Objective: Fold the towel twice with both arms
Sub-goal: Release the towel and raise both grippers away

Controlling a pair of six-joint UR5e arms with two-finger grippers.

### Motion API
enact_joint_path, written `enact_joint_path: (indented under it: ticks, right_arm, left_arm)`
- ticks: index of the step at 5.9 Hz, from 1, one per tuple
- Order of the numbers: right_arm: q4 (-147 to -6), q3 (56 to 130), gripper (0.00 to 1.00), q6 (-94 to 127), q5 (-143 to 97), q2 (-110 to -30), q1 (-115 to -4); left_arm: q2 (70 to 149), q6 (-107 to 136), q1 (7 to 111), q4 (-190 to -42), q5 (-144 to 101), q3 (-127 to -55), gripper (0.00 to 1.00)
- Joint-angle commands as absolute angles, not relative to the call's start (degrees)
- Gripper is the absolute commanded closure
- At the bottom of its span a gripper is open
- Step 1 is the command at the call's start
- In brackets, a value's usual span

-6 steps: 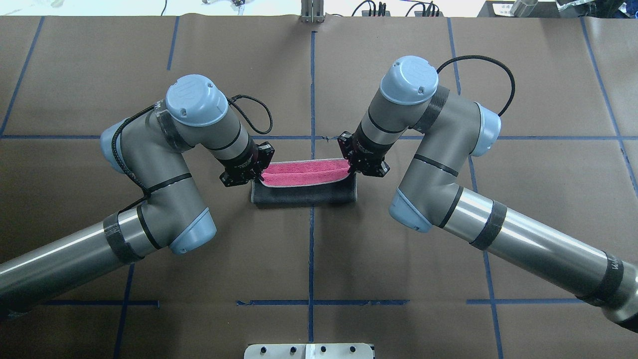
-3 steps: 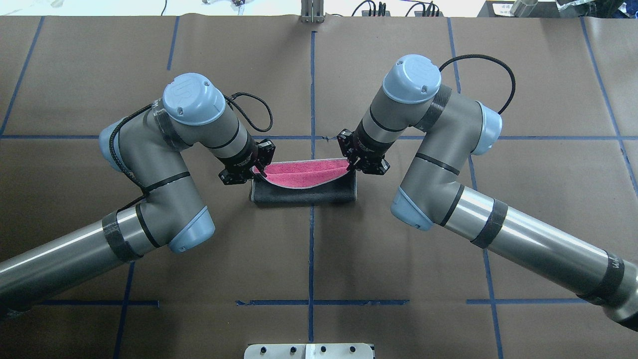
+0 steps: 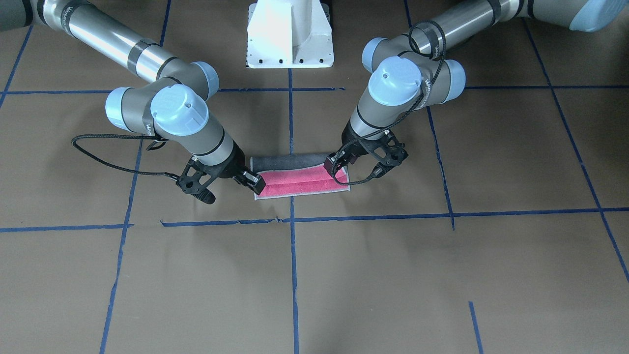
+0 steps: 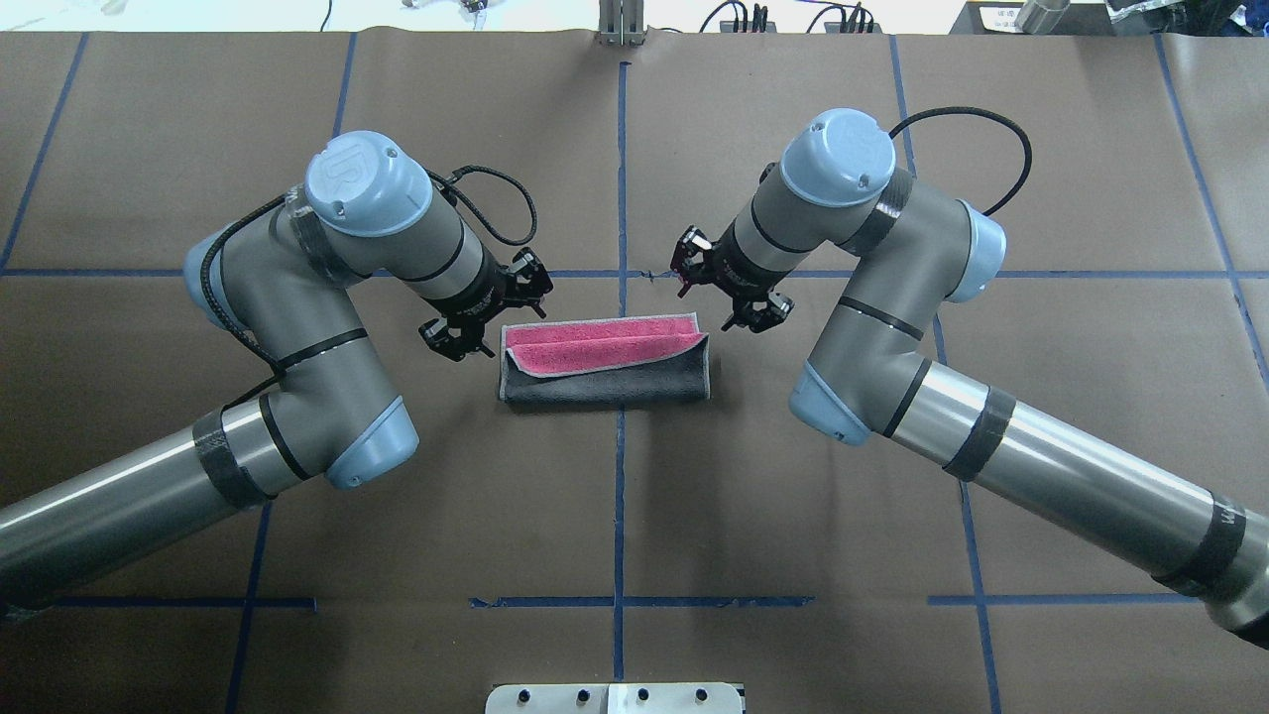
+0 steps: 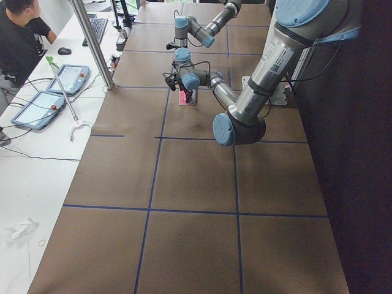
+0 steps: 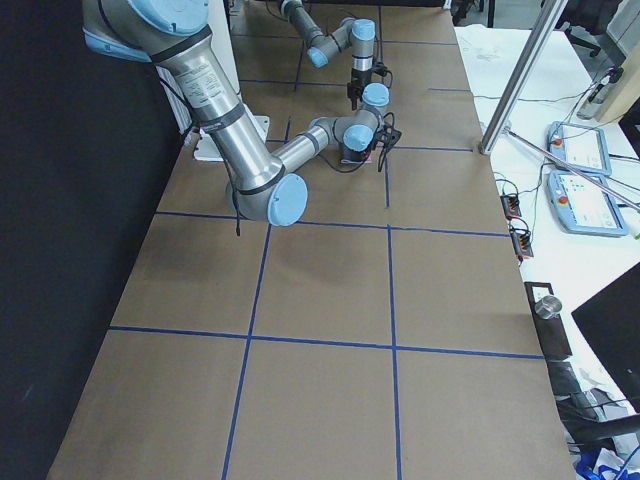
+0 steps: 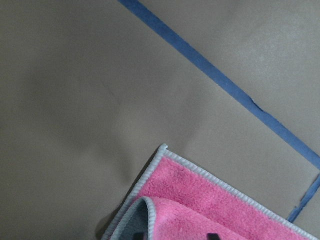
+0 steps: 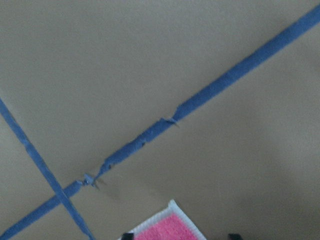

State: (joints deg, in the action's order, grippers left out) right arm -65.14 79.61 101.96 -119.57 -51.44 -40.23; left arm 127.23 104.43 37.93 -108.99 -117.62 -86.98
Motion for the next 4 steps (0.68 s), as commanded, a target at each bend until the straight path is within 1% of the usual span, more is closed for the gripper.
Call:
enact_joint_path:
  ticks: [1, 2, 3, 4]
  right_arm:
    - [-65.3, 79.7, 0.00, 99.7, -120.4, -51.7, -46.5]
    - [-65.4, 80.1, 0.00, 98.9, -122.1, -52.2, -49.0]
    - [-65.4, 82.2, 0.00, 95.1, -123.9, -54.7, -51.4]
    - [-65.5, 86.9, 0.00, 88.0, -123.9, -60.3, -52.9]
  left_arm:
    - [125.0, 99.8, 41.0, -113.7, -118.0, -87.6, 0.00]
    - [123.1, 93.0, 41.0, -116.2, -118.0, -88.6, 0.00]
    - [120.4, 88.5, 41.0, -118.3, -118.0, -90.7, 0.00]
    - [118.7, 86.9, 40.7, -121.6, -118.0, -92.1, 0.00]
